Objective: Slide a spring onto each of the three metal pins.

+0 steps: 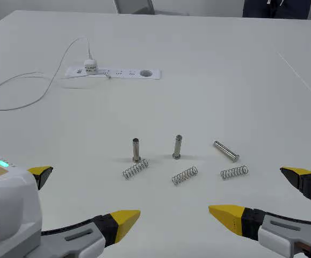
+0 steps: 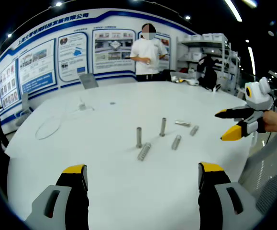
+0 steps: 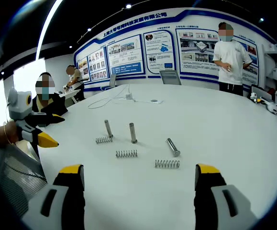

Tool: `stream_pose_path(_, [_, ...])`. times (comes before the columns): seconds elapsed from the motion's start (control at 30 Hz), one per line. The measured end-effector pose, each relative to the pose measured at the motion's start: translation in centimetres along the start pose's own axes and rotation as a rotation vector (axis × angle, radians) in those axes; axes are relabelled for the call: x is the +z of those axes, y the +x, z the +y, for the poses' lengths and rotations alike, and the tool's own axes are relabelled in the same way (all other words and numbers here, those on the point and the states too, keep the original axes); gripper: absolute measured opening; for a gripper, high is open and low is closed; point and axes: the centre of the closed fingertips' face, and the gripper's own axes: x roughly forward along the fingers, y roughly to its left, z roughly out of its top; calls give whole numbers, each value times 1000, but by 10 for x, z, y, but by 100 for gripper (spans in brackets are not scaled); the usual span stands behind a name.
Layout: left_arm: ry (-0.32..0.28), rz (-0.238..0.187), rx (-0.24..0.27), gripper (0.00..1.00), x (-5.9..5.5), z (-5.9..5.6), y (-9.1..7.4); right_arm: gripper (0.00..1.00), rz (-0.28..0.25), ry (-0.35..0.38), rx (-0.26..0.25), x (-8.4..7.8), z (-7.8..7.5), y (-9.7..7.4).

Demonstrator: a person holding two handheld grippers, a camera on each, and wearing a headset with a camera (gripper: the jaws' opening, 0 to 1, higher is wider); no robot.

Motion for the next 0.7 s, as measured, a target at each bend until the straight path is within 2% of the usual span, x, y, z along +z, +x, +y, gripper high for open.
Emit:
stream_pose_path(0.17, [5,8,-7,97,-1,-3,1,97,0,20,4,0,-1,0])
stream_pose_path(0.53, [21,3,-28,96,0,-7,3,90,-29,-8,-29,6,-7,-2])
stream_pose_path(0.7, [12,5,-31,96,-1,-7,3,90,-15,1,-36,3,-9,-3])
